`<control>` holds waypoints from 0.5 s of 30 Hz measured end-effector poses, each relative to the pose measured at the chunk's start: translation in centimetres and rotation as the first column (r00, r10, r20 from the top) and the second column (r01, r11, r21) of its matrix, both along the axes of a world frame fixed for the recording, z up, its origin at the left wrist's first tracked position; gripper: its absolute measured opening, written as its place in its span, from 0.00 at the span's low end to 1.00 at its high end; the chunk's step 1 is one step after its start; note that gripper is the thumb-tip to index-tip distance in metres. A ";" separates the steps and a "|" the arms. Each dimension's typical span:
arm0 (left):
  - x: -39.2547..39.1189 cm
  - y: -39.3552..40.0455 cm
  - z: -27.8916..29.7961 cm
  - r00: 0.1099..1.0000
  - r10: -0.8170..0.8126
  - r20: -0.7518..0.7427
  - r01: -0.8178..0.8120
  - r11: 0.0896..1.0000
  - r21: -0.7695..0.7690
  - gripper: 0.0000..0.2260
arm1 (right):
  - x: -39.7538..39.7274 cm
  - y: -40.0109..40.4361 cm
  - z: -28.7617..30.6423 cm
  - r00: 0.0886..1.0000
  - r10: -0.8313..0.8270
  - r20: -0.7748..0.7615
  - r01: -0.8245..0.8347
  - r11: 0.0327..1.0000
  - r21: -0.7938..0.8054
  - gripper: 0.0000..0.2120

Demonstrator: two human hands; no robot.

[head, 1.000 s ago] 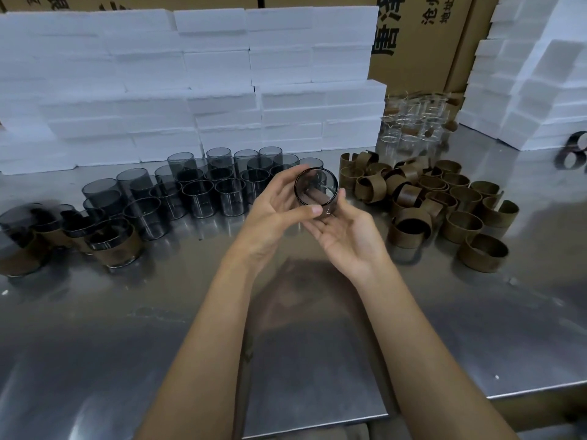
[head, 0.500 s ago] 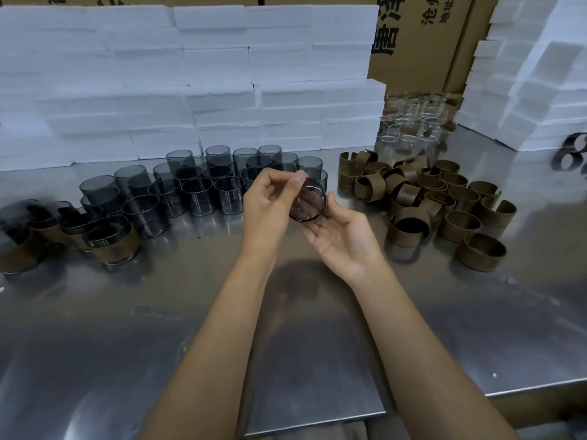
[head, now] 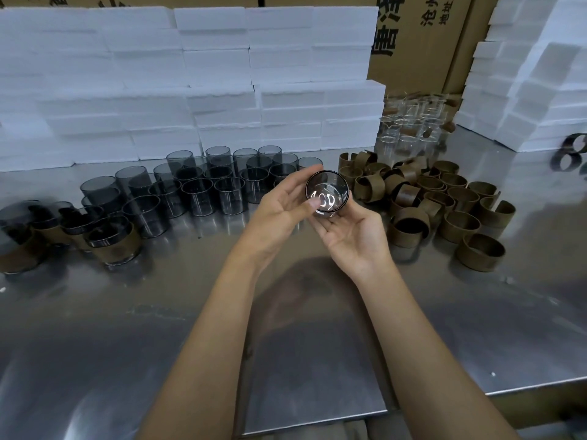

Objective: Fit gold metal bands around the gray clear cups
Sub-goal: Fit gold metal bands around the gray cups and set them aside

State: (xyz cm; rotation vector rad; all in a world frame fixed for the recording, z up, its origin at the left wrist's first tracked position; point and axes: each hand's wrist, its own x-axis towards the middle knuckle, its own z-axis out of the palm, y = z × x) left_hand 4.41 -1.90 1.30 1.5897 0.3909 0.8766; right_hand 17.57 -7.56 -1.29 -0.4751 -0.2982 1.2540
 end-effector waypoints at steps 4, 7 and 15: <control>0.4 -0.5 0.1 0.997 0.071 -0.030 -0.070 0.996 0.049 0.28 | -0.2 0.2 0.2 0.999 -0.005 0.039 0.007 0.999 -0.037 0.18; 1.5 -0.9 -0.3 0.962 0.274 -0.004 -0.272 0.957 0.097 0.29 | -0.8 0.3 0.5 0.993 -0.027 0.118 0.036 0.997 -0.075 0.17; 1.4 0.6 0.2 0.907 0.277 0.317 -0.059 0.828 -0.557 0.13 | -2.4 0.0 1.1 0.616 -0.262 0.743 0.407 0.913 -0.016 0.24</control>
